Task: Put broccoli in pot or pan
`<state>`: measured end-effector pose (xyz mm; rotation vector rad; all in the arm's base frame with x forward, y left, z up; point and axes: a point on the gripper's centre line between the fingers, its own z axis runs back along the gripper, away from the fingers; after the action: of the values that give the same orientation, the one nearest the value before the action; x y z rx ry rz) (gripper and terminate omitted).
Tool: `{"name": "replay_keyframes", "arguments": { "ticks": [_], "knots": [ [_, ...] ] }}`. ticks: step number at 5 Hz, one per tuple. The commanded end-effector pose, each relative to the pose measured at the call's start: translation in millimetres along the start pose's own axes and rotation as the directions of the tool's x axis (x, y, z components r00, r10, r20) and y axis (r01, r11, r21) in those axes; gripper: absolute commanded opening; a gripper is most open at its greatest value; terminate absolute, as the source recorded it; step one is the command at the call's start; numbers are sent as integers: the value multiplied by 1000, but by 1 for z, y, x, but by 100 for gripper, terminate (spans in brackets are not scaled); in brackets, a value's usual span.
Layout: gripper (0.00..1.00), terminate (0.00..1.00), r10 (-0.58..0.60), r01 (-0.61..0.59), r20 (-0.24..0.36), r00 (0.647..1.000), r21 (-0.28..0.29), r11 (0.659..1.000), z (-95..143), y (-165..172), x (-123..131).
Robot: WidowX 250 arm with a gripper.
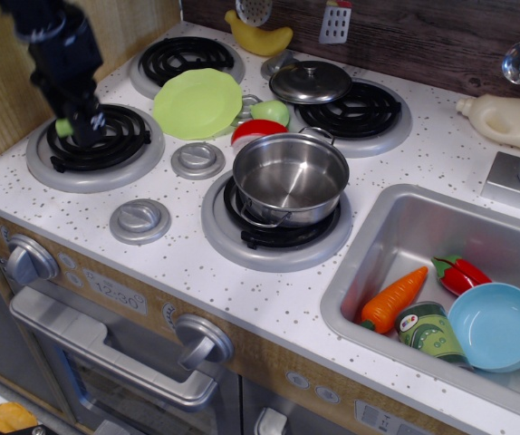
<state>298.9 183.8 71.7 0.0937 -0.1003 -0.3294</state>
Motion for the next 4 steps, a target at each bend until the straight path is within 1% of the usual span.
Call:
{"name": "replay_keyframes", "arguments": {
  "ticks": [1,2,3,4],
  "knots": [
    [0,0,-83,83,-16,996,56,995,89,-41,35],
    [0,0,-101,100,-34,994,-36,994,91,-83,58],
    [0,0,-98,98,-18,995,-23,995,73,-114,73],
    [0,0,-148,149,-18,989,99,984,46,-127,90]
  ]
}}
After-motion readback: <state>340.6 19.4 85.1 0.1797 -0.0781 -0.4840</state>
